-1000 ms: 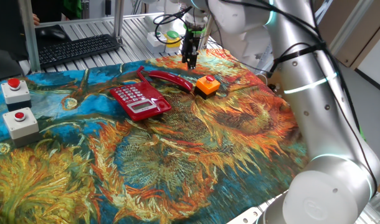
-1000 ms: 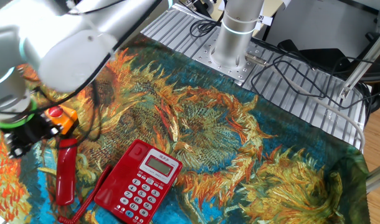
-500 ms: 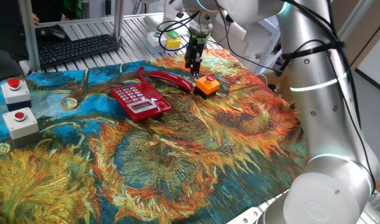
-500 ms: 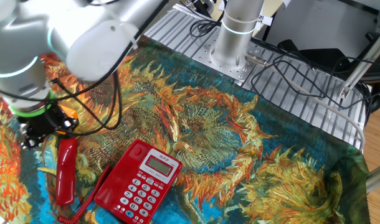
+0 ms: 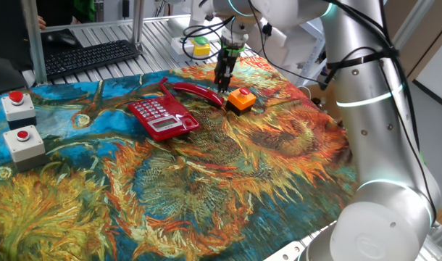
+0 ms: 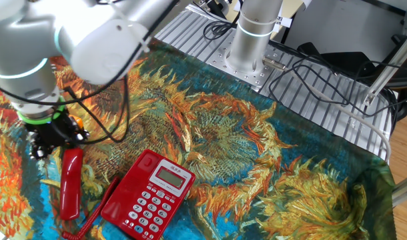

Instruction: Place the handset of the telephone on the corresponding phone cradle

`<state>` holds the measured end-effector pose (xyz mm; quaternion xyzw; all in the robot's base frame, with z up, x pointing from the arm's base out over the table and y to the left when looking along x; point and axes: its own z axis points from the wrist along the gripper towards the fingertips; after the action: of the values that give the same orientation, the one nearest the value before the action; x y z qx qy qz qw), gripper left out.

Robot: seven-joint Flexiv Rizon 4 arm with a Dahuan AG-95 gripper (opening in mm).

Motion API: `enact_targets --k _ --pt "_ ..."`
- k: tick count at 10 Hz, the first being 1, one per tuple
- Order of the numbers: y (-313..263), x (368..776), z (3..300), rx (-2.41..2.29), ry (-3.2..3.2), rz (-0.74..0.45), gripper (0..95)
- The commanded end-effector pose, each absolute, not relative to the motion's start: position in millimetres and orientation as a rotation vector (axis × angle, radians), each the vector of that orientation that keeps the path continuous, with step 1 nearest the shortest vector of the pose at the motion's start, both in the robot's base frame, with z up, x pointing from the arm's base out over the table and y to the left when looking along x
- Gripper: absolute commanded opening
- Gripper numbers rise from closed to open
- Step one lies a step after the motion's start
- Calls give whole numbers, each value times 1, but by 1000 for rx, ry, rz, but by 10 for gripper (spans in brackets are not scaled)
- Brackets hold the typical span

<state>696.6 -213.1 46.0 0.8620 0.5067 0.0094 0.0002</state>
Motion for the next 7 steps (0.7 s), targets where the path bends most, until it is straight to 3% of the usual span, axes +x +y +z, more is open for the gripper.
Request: enact_targets --k 1,7 --pt "-204 701 39 2735 1541 34 760" --pt "-193 717 29 2784 1429 55 760"
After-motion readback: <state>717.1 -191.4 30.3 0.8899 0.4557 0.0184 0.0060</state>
